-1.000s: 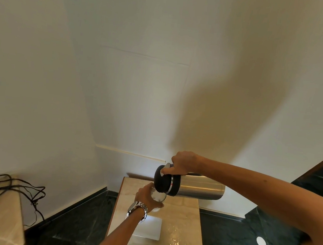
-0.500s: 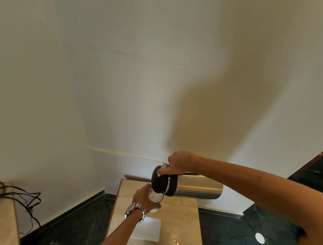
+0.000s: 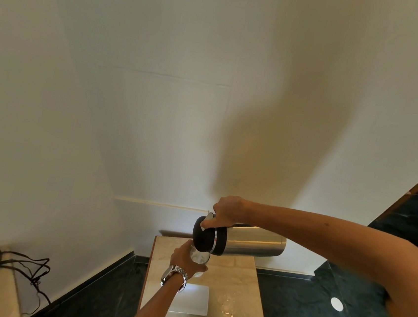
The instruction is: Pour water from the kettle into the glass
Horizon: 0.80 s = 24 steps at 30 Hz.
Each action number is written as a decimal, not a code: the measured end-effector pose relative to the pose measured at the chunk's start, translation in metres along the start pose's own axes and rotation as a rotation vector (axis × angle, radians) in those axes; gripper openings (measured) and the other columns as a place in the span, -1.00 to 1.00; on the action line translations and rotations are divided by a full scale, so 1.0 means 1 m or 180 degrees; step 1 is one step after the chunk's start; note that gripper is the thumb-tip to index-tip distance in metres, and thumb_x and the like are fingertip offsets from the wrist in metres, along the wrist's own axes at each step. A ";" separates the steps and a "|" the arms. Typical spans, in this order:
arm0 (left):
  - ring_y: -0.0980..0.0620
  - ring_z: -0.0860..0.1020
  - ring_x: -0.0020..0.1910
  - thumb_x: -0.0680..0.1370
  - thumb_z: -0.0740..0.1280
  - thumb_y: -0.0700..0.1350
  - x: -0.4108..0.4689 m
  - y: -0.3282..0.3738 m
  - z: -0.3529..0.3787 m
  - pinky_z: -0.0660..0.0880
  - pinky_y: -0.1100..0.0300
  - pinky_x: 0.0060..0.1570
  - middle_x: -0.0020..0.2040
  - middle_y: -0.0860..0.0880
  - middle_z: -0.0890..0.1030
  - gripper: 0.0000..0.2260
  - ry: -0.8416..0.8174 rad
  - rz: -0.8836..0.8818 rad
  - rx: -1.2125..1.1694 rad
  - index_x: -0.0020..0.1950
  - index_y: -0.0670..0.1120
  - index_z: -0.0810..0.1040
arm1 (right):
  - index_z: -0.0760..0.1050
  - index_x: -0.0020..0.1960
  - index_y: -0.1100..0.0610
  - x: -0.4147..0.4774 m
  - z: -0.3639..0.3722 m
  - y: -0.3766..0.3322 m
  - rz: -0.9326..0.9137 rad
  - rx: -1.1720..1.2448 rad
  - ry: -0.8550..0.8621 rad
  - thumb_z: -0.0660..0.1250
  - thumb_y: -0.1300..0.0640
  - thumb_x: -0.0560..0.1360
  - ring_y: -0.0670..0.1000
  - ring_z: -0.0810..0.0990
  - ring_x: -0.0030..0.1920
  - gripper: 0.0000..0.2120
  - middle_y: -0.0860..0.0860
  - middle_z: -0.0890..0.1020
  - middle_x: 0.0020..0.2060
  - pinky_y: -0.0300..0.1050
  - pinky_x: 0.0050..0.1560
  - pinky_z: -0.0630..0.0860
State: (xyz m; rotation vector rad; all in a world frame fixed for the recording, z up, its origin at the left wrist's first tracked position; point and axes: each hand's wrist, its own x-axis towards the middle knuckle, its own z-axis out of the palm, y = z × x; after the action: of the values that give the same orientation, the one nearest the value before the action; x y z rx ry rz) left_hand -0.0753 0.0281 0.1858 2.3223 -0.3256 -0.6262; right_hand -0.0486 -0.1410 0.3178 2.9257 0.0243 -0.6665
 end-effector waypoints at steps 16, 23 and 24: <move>-0.03 0.62 0.16 0.27 0.60 0.14 -0.001 0.004 -0.002 0.55 0.11 0.24 0.20 -0.03 0.65 -0.30 -0.0008 -0.0104 0.0164 0.33 -0.02 0.47 | 0.59 0.02 0.20 0.000 0.000 -0.005 0.0057 0.0150 -0.0098 0.12 -0.43 0.46 0.06 0.61 -0.16 -0.30 0.05 0.62 -0.25 -0.09 -0.13 0.51; -0.04 0.59 0.22 0.27 0.63 0.08 -0.005 -0.001 -0.001 0.53 0.09 0.26 0.25 -0.04 0.63 -0.29 -0.0058 -0.0042 0.0070 0.35 -0.04 0.46 | 0.58 0.00 0.22 -0.005 -0.005 -0.006 0.0096 0.0086 -0.0138 0.11 -0.42 0.46 0.13 0.62 -0.08 -0.30 0.10 0.59 -0.21 0.05 0.04 0.58; -0.04 0.59 0.22 0.27 0.63 0.08 -0.005 -0.001 -0.001 0.53 0.10 0.26 0.25 -0.04 0.63 -0.29 -0.0054 -0.0035 0.0077 0.34 -0.04 0.46 | 0.58 -0.01 0.22 -0.006 -0.005 -0.005 0.0087 0.0085 -0.0136 0.11 -0.43 0.46 0.12 0.61 -0.10 -0.30 0.09 0.58 -0.22 0.05 0.03 0.58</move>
State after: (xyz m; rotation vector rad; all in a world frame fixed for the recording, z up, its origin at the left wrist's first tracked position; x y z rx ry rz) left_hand -0.0794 0.0313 0.1873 2.3445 -0.3301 -0.6510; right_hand -0.0518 -0.1348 0.3241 2.9307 -0.0294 -0.7305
